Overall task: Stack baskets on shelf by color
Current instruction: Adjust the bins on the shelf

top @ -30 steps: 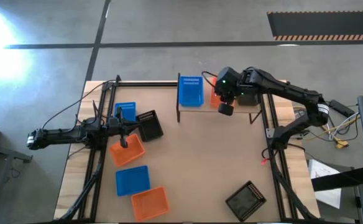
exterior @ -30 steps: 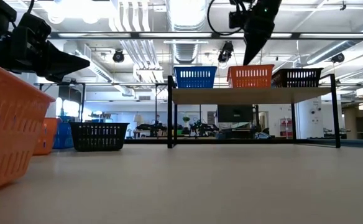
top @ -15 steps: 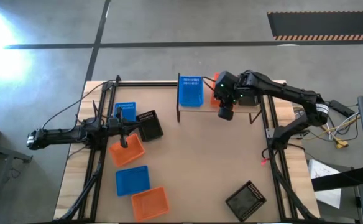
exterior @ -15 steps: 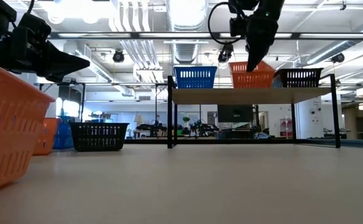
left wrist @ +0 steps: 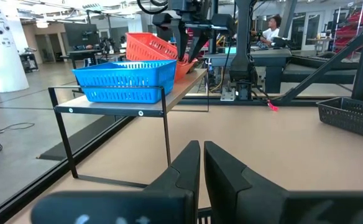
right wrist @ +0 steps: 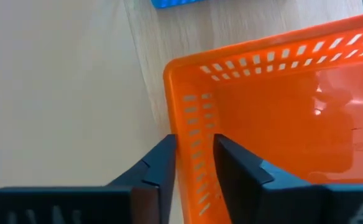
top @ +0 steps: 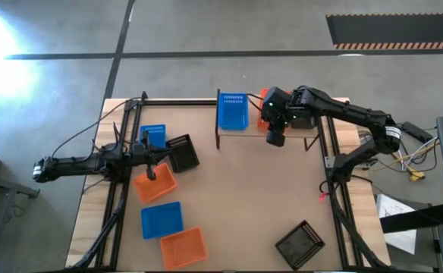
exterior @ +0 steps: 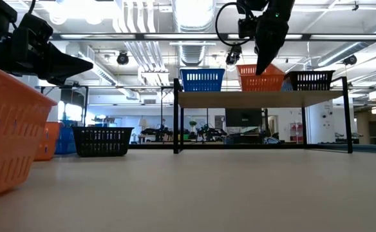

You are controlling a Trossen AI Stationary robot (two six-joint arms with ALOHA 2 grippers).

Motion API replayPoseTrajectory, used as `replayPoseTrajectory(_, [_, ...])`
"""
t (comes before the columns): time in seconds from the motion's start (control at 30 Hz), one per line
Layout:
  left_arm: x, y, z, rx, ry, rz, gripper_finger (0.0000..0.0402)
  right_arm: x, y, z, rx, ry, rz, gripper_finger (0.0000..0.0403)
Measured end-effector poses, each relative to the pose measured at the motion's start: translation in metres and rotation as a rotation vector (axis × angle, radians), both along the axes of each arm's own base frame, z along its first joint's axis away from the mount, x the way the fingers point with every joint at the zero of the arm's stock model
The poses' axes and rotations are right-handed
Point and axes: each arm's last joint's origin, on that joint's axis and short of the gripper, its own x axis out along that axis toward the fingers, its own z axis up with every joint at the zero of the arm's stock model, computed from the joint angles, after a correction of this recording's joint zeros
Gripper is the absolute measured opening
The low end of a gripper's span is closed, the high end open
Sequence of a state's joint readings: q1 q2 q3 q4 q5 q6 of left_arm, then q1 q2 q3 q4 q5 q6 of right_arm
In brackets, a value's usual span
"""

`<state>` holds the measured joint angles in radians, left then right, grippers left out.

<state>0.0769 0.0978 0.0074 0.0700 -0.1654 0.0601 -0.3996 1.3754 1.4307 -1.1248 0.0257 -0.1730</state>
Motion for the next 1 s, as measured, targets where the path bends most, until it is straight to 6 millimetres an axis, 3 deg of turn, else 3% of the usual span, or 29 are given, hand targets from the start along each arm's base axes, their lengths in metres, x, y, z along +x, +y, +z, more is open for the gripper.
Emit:
replayPoseTrajectory(0.2, [0.000, 0.000, 0.000, 0.000, 0.000, 0.000, 0.0006, 0.000, 0.000, 0.000, -0.002, 0.001, 0.001, 0.0150])
replayPoseTrajectory(0.33, [0.000, 0.000, 0.000, 0.000, 0.000, 0.000, 0.0006, 0.000, 0.000, 0.000, -0.013, 0.005, -0.010, 0.0154])
replayPoseTrajectory(0.47, [0.000, 0.000, 0.000, 0.000, 0.000, 0.000, 0.0006, -0.001, -0.001, -0.002, -0.032, 0.022, -0.003, 0.0124])
replayPoseTrajectory(0.73, [0.000, 0.000, 0.000, 0.000, 0.000, 0.000, 0.0006, 0.002, 0.005, -0.008, -0.039, 0.036, 0.068, 0.0020])
replayPoseTrajectory(1.0, [0.000, 0.000, 0.000, 0.000, 0.000, 0.000, 0.0006, 0.010, 0.016, -0.007, -0.078, 0.010, 0.177, 0.0010])
